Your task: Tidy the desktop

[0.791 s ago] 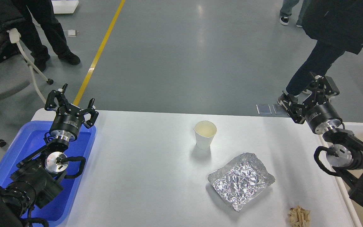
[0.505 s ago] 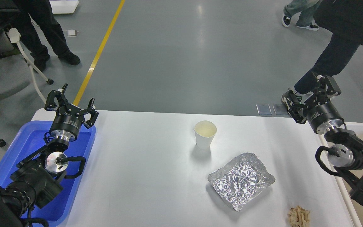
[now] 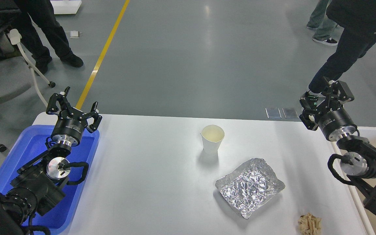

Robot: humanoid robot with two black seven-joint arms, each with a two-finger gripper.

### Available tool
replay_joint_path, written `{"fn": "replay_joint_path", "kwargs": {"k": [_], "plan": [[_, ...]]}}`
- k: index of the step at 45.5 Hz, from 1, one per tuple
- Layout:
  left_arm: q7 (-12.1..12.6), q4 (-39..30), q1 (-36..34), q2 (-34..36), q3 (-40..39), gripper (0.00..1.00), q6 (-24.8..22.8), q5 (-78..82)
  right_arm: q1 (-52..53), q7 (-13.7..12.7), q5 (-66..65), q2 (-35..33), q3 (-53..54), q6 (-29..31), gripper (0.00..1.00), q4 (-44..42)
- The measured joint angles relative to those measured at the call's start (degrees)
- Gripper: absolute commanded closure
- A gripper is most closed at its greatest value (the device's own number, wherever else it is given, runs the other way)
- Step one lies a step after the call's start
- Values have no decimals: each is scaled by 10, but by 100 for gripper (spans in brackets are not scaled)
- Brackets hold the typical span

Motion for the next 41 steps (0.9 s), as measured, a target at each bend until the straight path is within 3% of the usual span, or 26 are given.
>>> {"fn": "replay_joint_path", "kwargs": {"k": [41], "plan": [[0,0,0,0,0,0,0,0,5,2,-4,2,2,1,0,-42]]}}
